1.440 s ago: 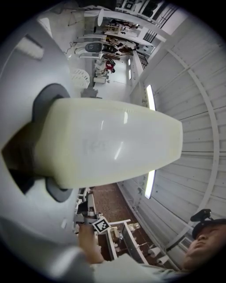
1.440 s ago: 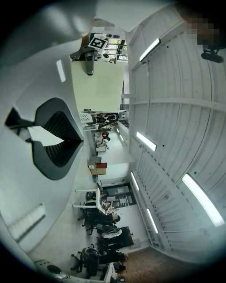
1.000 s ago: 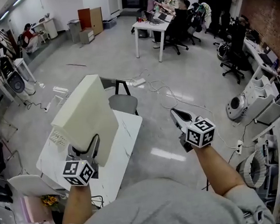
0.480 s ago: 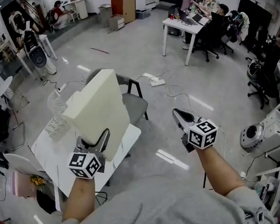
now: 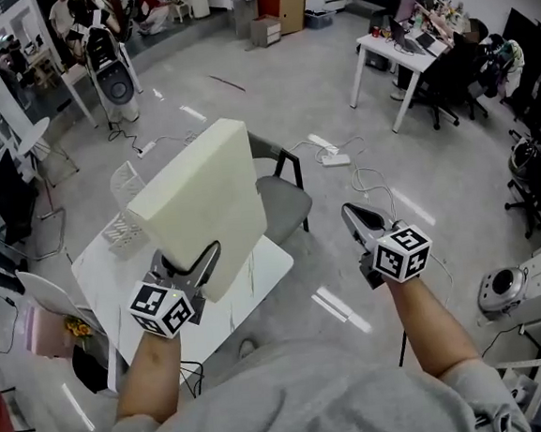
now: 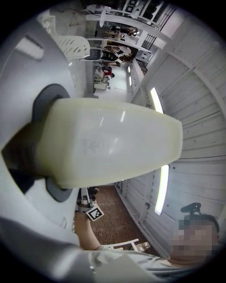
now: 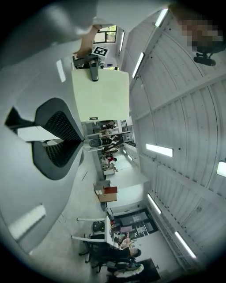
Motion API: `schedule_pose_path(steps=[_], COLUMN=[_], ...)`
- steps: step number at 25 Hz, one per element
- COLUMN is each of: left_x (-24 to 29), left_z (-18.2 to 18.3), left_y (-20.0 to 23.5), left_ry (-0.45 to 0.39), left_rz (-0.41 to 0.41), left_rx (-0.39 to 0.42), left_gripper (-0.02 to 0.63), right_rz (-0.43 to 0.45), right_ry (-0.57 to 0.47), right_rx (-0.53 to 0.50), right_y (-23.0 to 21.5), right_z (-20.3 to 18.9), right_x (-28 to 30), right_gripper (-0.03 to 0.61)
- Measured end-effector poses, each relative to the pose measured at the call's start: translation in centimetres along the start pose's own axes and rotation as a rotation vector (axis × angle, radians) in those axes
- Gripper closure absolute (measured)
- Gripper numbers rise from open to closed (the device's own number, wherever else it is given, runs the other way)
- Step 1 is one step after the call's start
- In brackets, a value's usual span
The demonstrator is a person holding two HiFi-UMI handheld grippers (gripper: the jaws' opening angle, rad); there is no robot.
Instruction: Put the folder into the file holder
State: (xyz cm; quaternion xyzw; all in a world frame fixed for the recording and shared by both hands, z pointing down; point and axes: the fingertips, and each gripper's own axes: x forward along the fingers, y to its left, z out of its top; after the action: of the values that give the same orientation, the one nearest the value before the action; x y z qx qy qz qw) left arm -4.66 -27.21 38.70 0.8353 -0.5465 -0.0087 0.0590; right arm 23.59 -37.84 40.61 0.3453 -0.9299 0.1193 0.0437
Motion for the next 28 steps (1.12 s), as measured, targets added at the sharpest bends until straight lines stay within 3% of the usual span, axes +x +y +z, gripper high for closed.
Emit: schedule_pose_path(steps=[5,13,21,28], left_x=[-2.2,-6.3,-10.4,-12.3], left_z=[5.0,10.5,12.6,13.9], left_y=[6.6,20.5,33.5,41.1], left_ry=[-0.028,-0.064,-0.055,-0.111], left_rz=[-0.033,0.024,0.054,-0.015], left_rx=[0.098,0.188,0.211,0.191], left_gripper=[0.27,0.27,0.272,0.273], right_rz=[0.041,0.099,0.168,0.21], right_ry=[-0.019,-0.029,0.011,0.049], right_rx=[-0.027,-0.058,-0.093,-0.097], right_y=[3.0,9.9,17.2,21.3], right_z=[2.2,3.9,3.5,1.7], right_x=[5.3,17.2,27.5,34.5], right_gripper=[0.575,0.575,0.575,0.575])
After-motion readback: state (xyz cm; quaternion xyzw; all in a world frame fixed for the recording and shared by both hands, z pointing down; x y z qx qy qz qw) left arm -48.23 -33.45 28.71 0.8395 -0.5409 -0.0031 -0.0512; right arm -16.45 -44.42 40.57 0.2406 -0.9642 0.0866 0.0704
